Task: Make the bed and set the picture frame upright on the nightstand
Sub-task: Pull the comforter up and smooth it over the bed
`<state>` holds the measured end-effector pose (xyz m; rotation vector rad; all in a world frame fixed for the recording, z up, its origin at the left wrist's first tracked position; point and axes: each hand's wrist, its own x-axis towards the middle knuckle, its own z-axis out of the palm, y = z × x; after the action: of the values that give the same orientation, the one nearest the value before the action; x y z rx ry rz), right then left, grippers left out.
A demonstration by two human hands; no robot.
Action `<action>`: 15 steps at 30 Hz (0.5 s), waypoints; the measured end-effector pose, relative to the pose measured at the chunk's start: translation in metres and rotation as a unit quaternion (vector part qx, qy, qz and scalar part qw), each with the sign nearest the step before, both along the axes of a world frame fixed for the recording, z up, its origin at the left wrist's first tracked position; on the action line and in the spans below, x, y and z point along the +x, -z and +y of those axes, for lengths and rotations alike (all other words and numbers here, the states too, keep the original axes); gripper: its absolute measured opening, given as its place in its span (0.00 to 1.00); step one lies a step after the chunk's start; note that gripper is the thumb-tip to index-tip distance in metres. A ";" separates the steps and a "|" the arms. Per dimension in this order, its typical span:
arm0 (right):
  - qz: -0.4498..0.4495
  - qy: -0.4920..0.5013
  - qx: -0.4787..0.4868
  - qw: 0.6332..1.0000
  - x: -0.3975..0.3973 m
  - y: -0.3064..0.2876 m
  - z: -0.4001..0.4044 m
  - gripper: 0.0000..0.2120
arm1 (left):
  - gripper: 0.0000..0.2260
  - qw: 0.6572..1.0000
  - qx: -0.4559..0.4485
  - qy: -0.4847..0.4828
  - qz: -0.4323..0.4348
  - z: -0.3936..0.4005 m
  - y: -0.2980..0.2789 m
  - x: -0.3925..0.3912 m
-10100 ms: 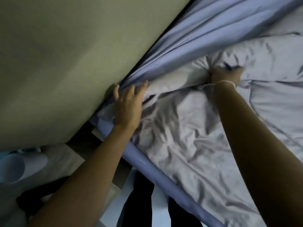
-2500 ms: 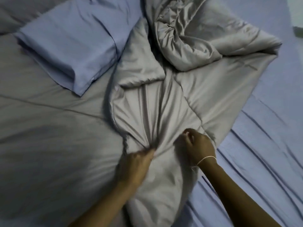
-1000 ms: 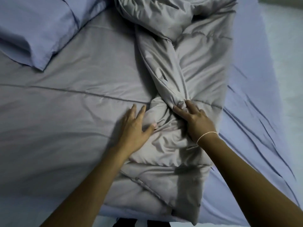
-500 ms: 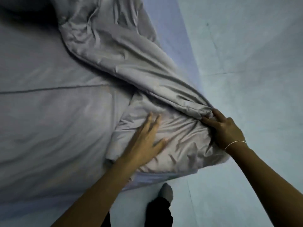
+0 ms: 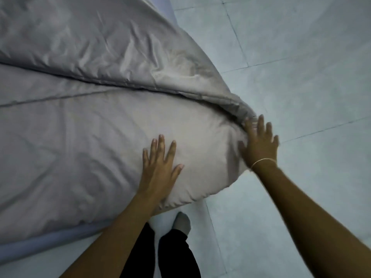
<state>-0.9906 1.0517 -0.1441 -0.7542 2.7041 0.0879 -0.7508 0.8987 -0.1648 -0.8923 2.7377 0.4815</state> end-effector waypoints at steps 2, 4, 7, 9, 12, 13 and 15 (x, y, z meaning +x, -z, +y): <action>-0.050 -0.044 -0.075 0.995 0.048 0.014 -0.017 0.34 | 0.30 0.999 -0.028 -0.013 0.011 -0.004 0.008 0.006; -0.113 -0.087 -0.105 0.984 0.089 0.030 -0.028 0.33 | 0.30 0.997 -0.063 -0.033 0.019 -0.015 0.015 0.013; -0.149 -0.063 -0.129 0.978 0.115 0.053 -0.028 0.32 | 0.30 0.993 -0.096 -0.073 0.011 -0.030 0.027 0.028; -0.143 -0.036 -0.163 0.976 0.111 0.066 -0.023 0.32 | 0.30 0.992 -0.109 -0.063 0.006 -0.030 0.036 0.033; -0.174 0.012 -0.231 0.957 0.094 0.083 -0.014 0.32 | 0.29 0.992 -0.122 -0.034 0.019 -0.026 0.041 0.033; -0.193 0.057 -0.246 0.948 0.089 0.086 -0.012 0.32 | 0.29 0.993 -0.118 -0.013 0.023 -0.026 0.040 0.034; -0.199 0.149 -0.218 0.944 0.080 0.087 -0.009 0.36 | 0.29 0.993 -0.099 0.051 0.041 -0.028 0.036 0.038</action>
<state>-0.9105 1.0431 -0.2310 -0.4022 2.4232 -0.6813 -0.7123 0.8705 -0.2009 -0.7870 2.9283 0.2342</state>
